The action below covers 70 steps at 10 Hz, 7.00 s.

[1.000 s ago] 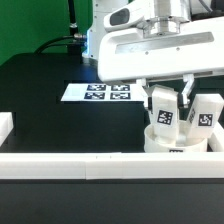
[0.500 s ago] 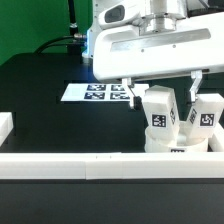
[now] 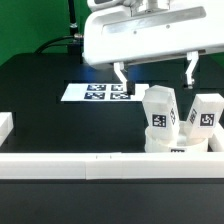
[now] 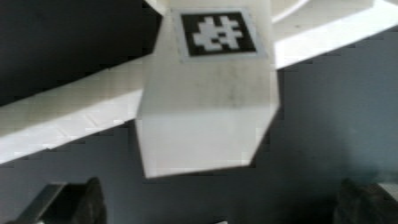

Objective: Assemble stool

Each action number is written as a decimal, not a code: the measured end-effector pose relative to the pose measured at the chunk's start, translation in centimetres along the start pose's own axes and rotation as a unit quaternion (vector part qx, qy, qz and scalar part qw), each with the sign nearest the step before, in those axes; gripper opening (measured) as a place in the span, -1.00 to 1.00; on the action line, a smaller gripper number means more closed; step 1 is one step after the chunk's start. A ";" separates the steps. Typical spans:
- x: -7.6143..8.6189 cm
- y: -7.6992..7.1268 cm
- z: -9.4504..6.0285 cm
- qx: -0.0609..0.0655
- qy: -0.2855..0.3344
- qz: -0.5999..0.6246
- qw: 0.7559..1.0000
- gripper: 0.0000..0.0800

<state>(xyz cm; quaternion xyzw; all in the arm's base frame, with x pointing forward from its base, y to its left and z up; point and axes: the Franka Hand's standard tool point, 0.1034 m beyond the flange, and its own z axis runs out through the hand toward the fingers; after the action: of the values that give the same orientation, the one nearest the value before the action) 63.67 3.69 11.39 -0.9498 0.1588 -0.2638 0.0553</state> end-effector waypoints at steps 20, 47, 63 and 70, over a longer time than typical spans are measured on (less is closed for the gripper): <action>-1.6 0.7 1.1 0.056 -0.199 -0.346 0.915 0.62; -3.8 -5.6 1.9 -0.053 -0.211 0.105 0.970 -0.16; -3.0 -7.0 0.1 -0.049 -0.227 0.138 0.963 0.62; -4.0 -8.6 0.4 0.020 -0.229 -0.167 0.959 0.62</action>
Offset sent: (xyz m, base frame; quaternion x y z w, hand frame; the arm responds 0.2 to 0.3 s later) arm 0.0000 0.0000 0.0000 0.0000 0.0000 0.0000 1.0000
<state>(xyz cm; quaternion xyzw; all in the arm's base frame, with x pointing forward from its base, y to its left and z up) 62.97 13.18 10.75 -0.9965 -0.0238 -0.0478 0.0641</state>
